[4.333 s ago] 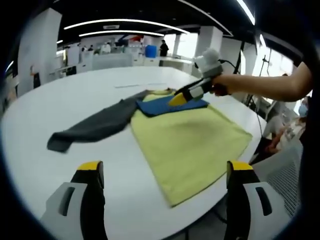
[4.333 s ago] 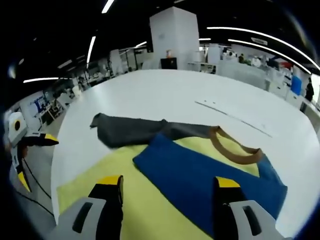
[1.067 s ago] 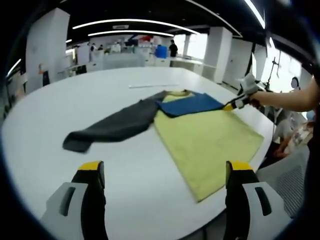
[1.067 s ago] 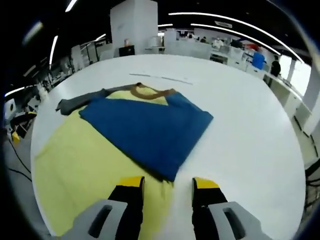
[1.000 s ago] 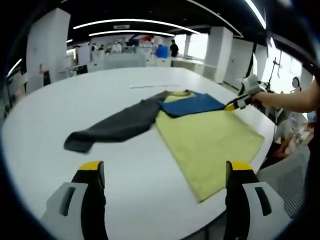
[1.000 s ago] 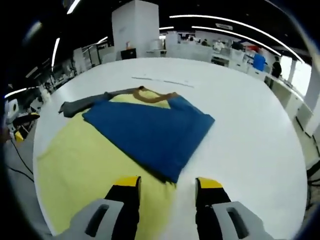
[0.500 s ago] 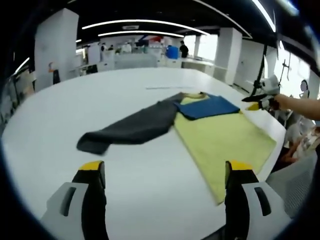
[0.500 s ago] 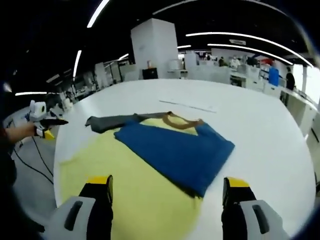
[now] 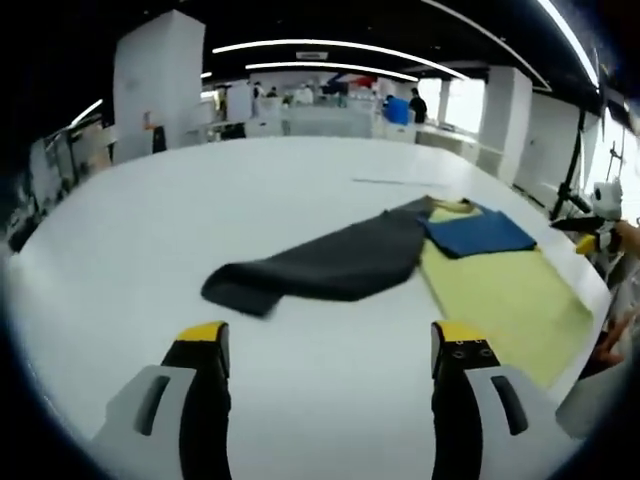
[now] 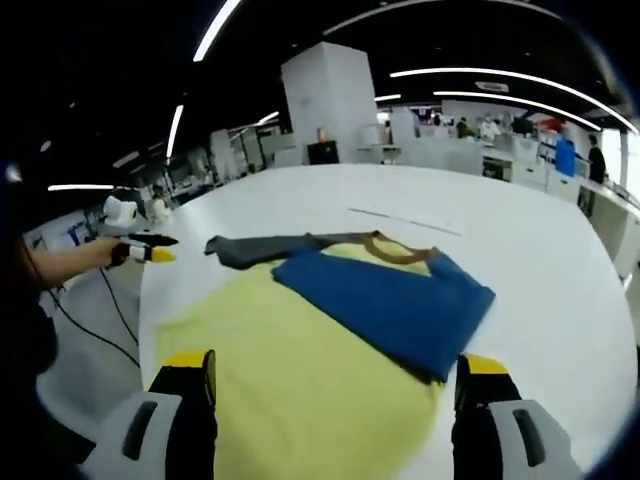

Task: Fold the garment on the visible template until the final outline fits inside the template.

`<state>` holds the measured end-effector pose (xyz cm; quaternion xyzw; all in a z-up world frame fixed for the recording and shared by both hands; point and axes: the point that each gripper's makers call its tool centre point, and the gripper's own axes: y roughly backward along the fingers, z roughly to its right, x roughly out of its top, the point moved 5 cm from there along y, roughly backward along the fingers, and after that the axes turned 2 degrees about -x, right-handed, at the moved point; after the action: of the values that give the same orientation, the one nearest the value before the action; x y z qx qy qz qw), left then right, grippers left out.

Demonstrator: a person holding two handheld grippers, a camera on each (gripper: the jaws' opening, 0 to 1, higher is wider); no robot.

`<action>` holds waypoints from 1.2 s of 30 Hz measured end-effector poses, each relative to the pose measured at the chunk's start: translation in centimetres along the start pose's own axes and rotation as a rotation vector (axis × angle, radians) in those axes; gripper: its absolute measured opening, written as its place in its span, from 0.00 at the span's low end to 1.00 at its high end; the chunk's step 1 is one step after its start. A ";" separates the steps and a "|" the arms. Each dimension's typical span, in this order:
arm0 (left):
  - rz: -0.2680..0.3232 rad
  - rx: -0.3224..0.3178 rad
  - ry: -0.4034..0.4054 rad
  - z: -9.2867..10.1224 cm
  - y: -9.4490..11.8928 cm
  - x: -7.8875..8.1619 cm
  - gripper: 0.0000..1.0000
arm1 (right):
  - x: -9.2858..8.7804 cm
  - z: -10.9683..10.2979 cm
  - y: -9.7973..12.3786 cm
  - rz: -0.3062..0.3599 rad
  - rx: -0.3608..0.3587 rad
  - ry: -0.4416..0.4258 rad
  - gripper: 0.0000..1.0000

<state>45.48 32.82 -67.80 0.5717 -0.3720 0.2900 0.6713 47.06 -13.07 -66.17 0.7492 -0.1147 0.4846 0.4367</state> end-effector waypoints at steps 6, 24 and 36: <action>0.041 0.082 0.117 -2.4 -1.4 0.0 0.67 | 0.0 -0.9 0.8 0.001 0.021 -0.002 0.99; 0.026 0.256 0.277 -5.3 -4.9 -1.0 0.28 | -1.3 -0.9 2.1 -0.011 -0.003 -0.043 0.98; -0.003 0.342 0.239 -5.2 -6.7 -1.0 0.24 | -1.9 -0.6 2.3 -0.013 -0.030 -0.072 0.98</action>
<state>51.23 36.83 -72.70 0.6396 -0.2342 0.4137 0.6041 44.36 -14.50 -66.42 0.7602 -0.1328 0.4526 0.4468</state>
